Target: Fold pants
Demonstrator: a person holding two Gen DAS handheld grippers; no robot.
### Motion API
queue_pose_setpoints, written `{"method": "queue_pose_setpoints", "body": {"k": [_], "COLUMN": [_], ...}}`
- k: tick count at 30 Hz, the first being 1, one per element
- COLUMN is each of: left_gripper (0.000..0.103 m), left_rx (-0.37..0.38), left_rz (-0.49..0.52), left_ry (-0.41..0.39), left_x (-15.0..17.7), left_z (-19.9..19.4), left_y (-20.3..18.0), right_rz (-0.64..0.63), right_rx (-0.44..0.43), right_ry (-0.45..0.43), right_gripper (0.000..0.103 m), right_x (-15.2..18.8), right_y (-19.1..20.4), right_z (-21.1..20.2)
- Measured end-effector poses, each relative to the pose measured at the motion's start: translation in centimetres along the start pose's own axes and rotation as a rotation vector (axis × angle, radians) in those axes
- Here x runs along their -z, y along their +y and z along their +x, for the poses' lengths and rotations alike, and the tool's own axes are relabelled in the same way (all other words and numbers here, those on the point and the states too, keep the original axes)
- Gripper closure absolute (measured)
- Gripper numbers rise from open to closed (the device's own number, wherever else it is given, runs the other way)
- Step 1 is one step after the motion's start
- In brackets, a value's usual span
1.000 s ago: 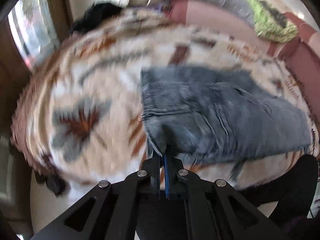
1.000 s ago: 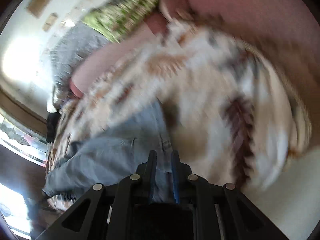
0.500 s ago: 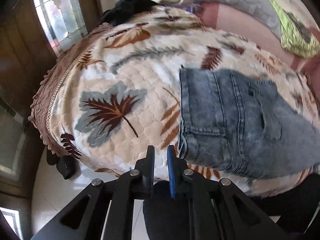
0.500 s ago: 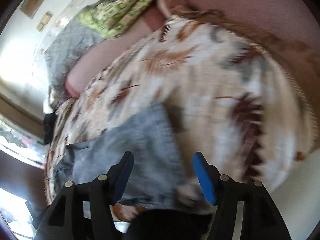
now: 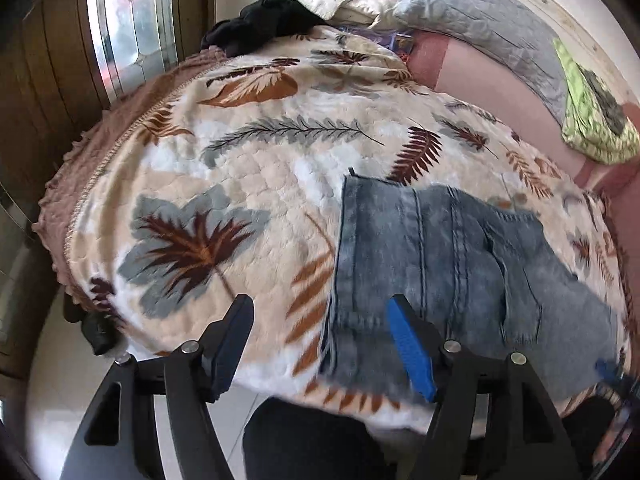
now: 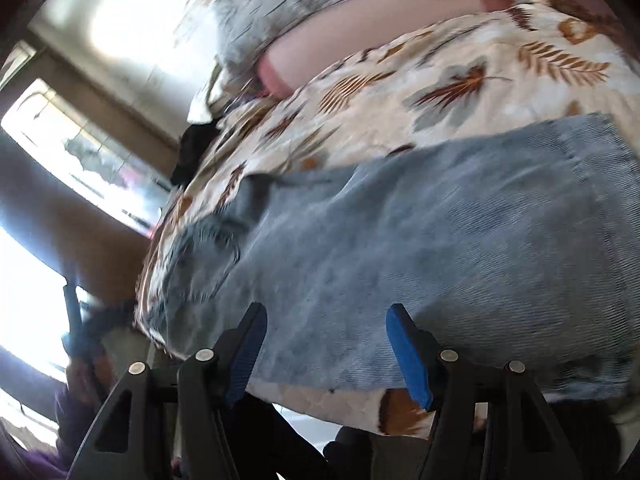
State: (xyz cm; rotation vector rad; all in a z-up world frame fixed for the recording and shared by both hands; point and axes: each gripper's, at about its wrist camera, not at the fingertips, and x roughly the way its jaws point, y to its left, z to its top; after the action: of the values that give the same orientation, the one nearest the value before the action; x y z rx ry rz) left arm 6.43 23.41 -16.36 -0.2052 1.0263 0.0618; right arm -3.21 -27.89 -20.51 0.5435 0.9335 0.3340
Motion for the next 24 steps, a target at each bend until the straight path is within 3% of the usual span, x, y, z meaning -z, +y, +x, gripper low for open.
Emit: {"method": "queue_pose_setpoints", "body": {"k": [3, 6, 8, 12, 14, 18, 24], "left_gripper": [0.033, 0.033, 0.033, 0.033, 0.055, 0.083, 0.092], "left_rx": [0.000, 0.046, 0.088, 0.062, 0.083, 0.110, 0.127], "left_rz": [-0.024, -0.050, -0.025, 0.035, 0.066, 0.134, 0.154], "left_ry": [0.026, 0.065, 0.087, 0.115, 0.113, 0.094, 0.073], "left_x": [-2.3, -4.0, -5.0, -5.6, -5.5, -5.4, -6.2], "left_z": [2.7, 4.6, 6.0, 8.0, 8.4, 8.2, 7.7], "left_y": [0.0, -0.6, -1.8, -3.9, -4.9, -6.1, -6.2], "right_rz": [-0.096, -0.080, -0.053, -0.093, -0.119, -0.264, -0.432], "right_rx": [-0.008, -0.010, -0.010, -0.007, -0.009, 0.016, 0.044], "right_ry": [-0.041, -0.064, -0.050, -0.021, 0.022, 0.103, 0.173], "right_gripper": [0.037, 0.037, 0.037, 0.037, 0.037, 0.037, 0.042], "right_x": [0.1, -0.3, -1.1, -4.6, -6.3, -9.2, -11.5], "right_y": [1.7, 1.4, 1.0, 2.3, 3.3, 6.4, 9.4], "right_z": [-0.5, -0.8, -0.3, 1.7, 3.5, 8.7, 15.8]}}
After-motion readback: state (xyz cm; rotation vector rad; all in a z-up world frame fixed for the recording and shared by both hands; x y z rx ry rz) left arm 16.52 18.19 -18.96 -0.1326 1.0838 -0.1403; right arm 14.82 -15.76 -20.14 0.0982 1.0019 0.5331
